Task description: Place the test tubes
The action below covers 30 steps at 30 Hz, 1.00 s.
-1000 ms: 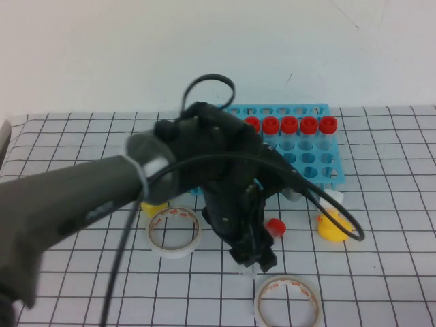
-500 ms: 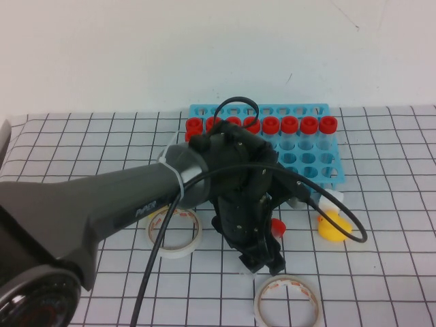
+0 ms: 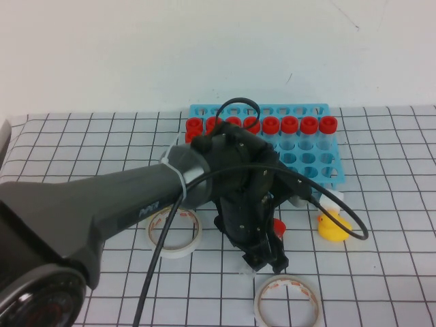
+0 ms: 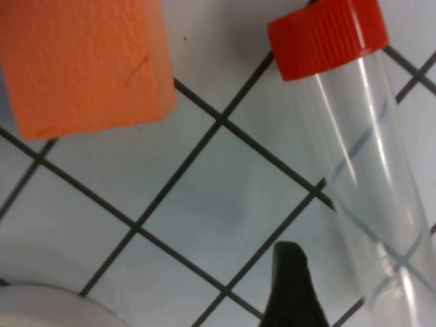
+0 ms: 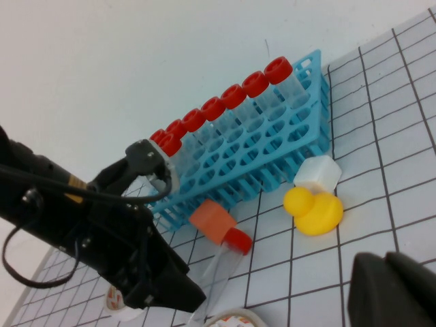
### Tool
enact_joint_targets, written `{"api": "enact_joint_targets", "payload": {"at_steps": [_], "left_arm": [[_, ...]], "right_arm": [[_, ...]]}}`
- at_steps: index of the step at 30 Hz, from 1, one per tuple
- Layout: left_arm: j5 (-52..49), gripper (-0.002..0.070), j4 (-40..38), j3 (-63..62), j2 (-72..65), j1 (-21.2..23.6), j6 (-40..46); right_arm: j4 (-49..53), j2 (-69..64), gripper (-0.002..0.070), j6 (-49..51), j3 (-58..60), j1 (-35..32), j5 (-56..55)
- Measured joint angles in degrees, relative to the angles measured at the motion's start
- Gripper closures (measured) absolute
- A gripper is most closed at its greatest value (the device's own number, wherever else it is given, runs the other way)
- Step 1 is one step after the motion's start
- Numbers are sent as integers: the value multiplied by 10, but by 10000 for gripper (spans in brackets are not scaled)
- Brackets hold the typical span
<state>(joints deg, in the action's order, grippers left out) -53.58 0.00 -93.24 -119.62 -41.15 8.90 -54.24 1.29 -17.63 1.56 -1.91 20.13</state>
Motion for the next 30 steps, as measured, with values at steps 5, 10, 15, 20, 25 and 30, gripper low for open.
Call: {"api": "enact_joint_targets", "payload": {"at_steps": [5, 10, 15, 20, 25, 30], "left_arm": [[-3, 264, -4, 0, -16, 0, -1], [-11, 264, -6, 0, -25, 0, -1], [-23, 274, -7, -1, -28, 0, -1], [-34, 442, -4, -1, -28, 0, -1], [-51, 466, -5, -1, -14, 0, -1], [-34, 466, -9, 29, 76, 0, -1]], "right_arm": [[0, 0, 678, -1, 0, 0, 0], [0, 0, 678, -2, 0, 0, 0], [0, 0, 678, -2, 0, 0, 0], [0, 0, 678, -5, 0, 0, 0], [0, 0, 678, -8, 0, 0, 0], [0, 0, 678, -8, 0, 0, 0]]}}
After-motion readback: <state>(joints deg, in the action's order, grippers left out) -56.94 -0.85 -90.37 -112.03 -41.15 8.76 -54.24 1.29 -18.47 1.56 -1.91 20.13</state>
